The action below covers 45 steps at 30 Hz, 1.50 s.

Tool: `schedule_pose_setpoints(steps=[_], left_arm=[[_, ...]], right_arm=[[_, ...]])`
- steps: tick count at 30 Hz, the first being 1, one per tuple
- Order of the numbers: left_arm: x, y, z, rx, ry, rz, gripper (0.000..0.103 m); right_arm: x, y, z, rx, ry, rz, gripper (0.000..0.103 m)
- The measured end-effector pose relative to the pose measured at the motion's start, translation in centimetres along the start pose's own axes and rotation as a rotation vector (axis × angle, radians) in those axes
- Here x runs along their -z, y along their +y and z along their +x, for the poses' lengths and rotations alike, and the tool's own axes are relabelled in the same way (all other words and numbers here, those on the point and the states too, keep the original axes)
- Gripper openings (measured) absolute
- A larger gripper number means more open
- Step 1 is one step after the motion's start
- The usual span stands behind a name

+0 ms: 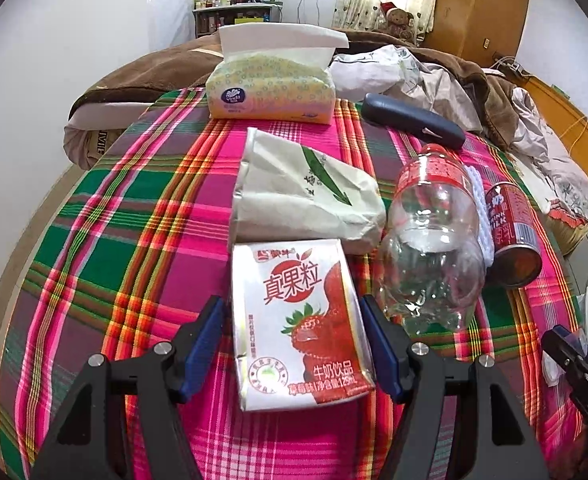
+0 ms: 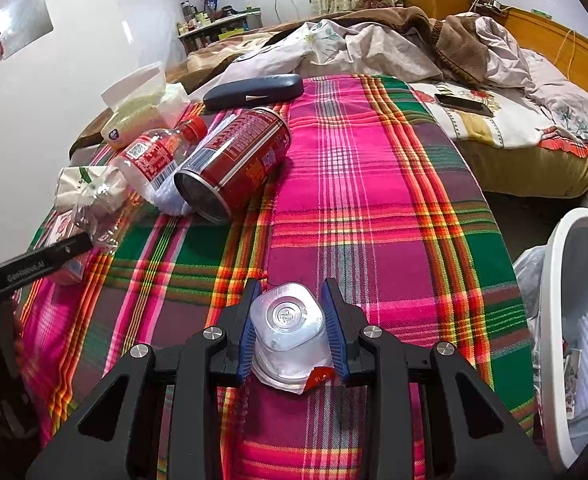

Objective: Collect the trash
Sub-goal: 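Grasp the strawberry milk carton with the left tool while the right tool grasps the clear plastic cup, then carry the carton and clear cup over the white bin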

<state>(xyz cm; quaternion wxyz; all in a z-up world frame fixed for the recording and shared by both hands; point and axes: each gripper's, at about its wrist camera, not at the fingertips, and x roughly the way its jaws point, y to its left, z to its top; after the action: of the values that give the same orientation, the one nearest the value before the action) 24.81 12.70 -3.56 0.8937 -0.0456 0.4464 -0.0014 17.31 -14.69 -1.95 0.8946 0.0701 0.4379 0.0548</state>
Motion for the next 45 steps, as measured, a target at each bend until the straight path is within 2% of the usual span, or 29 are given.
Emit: schedule_pose_setpoints(steps=[6,10,25,45], left_arm=[[-0.4,0.4,0.4,-0.002,-0.002,-0.023,0.068],[-0.4,0.4,0.5,-0.023,-0.004,-0.021,0.059],[1.8,-0.2,-3.1,-0.015,-0.047,-0.055,0.058],[4.3,-6.9,-9.2,0.075,-0.131,0.050,0.058]], right_arm=[[-0.1,0.1,0.1,-0.005,-0.003,-0.001,0.032],[-0.1,0.0,0.1,-0.013,-0.002,-0.001,0.032],[0.1,-0.1,-0.8,-0.053,-0.019,-0.013,0.032],[0.7,-2.3,-5.5,-0.058,-0.116,-0.008,0.032]])
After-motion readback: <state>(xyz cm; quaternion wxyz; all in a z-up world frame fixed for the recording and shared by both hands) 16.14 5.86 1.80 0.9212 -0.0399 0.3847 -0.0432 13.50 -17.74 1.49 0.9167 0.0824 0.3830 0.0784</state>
